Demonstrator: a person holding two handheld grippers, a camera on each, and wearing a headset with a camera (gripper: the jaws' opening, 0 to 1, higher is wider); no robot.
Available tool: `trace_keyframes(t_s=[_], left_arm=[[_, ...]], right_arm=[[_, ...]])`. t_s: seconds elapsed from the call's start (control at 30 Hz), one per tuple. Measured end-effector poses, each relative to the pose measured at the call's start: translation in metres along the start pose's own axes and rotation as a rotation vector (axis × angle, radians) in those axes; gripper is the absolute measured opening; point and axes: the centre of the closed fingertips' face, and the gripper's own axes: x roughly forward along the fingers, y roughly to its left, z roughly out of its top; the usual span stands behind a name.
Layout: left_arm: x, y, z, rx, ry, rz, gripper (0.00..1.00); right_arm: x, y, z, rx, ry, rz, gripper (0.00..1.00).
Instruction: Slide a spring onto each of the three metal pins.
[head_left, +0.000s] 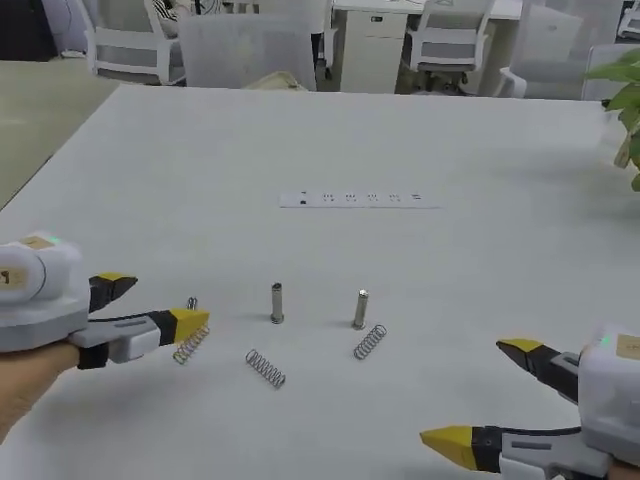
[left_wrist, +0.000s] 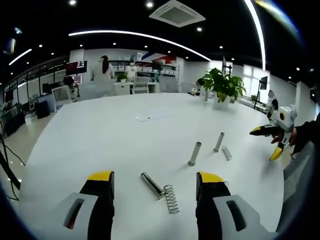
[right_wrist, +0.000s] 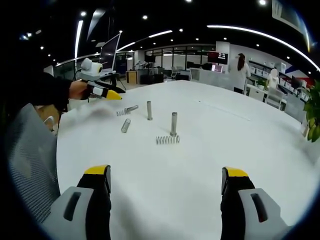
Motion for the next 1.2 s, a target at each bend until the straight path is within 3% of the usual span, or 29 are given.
trace_keyframes(t_s=[0.47, 0.87, 1.2], left_arm=[[0.027, 0.017, -0.011, -0.015, 0.074, 0.059, 0.49], [0.041, 0.02, -0.017, 0.002, 0.115, 0.091, 0.4], [0.046, 0.02, -0.022, 0.026, 0.16, 0.107, 0.25]], right_arm=[[0.0, -0.003, -0.005, 0.004, 0.011, -0.012, 0.91], [-0.001, -0.002, -0.008, 0.003, 0.02, -0.013, 0.9], [-0.002, -0.001, -0.01, 0.006, 0.025, -0.013, 0.9]])
